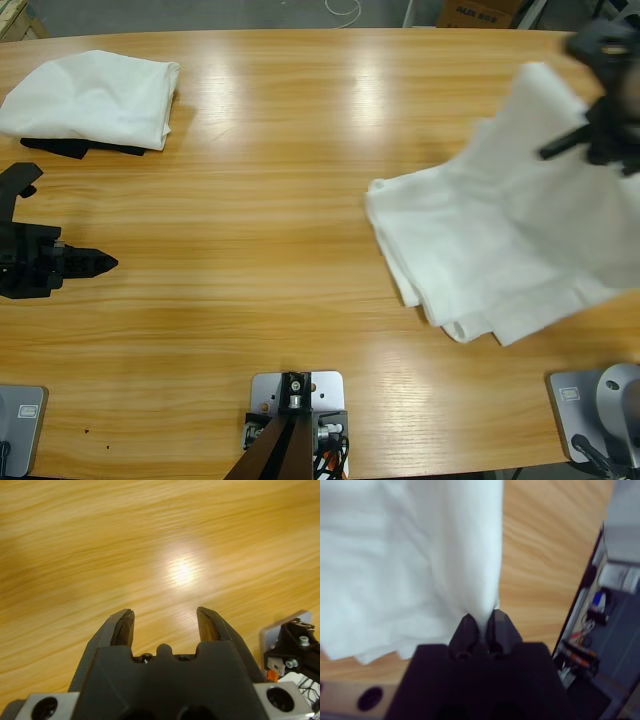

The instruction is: Fold clothes

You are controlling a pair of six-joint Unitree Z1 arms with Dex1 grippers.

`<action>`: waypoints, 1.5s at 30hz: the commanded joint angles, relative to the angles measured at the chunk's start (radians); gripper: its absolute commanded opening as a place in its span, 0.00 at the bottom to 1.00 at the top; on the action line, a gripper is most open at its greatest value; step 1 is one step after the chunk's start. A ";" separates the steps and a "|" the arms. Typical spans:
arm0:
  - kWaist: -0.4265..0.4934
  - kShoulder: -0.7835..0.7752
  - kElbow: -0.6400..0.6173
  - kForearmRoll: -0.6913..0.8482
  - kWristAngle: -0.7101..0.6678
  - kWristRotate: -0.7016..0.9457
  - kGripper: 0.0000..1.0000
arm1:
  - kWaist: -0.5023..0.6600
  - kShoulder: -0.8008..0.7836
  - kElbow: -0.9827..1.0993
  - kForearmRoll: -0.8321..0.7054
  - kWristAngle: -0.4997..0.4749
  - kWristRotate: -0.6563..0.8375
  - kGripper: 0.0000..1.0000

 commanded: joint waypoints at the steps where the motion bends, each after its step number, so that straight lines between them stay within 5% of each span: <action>1: -0.007 0.009 0.059 -0.033 -0.009 -0.018 0.50 | 0.198 0.249 -0.148 0.046 0.135 0.042 0.00; 7: -0.007 0.005 0.066 -0.036 -0.009 -0.018 0.50 | 0.277 0.325 -0.170 -0.048 0.259 0.044 0.00; 18: -0.007 -0.016 0.091 -0.036 -0.009 -0.023 0.50 | 0.298 0.496 -0.375 -0.039 0.324 -0.007 0.00; 45: -0.007 0.084 0.105 -0.199 -0.040 -0.037 0.50 | 0.244 0.559 -0.638 -0.005 0.251 -0.117 0.00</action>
